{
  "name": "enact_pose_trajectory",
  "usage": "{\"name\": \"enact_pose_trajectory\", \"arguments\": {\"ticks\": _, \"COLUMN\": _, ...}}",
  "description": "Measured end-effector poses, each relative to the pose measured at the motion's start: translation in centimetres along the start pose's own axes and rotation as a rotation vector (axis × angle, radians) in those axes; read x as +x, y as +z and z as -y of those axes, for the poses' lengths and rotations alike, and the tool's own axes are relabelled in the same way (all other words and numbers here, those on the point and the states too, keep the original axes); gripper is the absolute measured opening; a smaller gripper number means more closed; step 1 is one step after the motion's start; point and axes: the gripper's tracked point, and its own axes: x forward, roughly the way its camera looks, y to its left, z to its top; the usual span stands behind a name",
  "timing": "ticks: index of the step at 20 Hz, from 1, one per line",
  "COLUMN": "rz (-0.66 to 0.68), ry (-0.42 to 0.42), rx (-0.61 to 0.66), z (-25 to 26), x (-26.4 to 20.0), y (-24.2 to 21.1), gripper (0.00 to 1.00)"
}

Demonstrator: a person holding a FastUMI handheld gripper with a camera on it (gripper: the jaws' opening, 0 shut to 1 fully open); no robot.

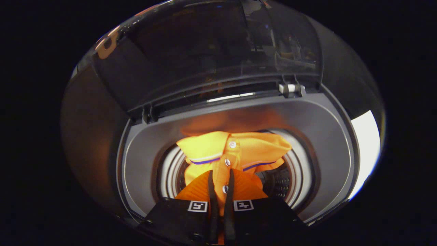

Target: Put the clothes into the washing machine and then close the washing machine lid.

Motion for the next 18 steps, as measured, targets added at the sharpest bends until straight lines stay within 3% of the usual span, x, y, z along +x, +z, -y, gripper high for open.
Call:
{"name": "enact_pose_trajectory", "arguments": {"ticks": 5, "rz": -0.141, "ry": -0.051, "rx": 0.018, "z": 0.2, "x": 2.0, "y": -0.6, "gripper": 0.14}}
{"name": "enact_pose_trajectory", "arguments": {"ticks": 11, "rz": -0.129, "ry": -0.081, "rx": -0.094, "z": 0.0, "x": 2.5, "y": 1.0, "gripper": 0.19}}
{"name": "enact_pose_trajectory", "arguments": {"ticks": 14, "rz": -0.141, "ry": -0.099, "rx": -0.111, "z": 0.5, "x": 2.7, "y": 0.8, "gripper": 0.30}}
{"name": "enact_pose_trajectory", "arguments": {"ticks": 18, "rz": -0.149, "ry": -0.084, "rx": -0.130, "z": 0.5, "x": 2.1, "y": 0.8, "gripper": 0.70}}
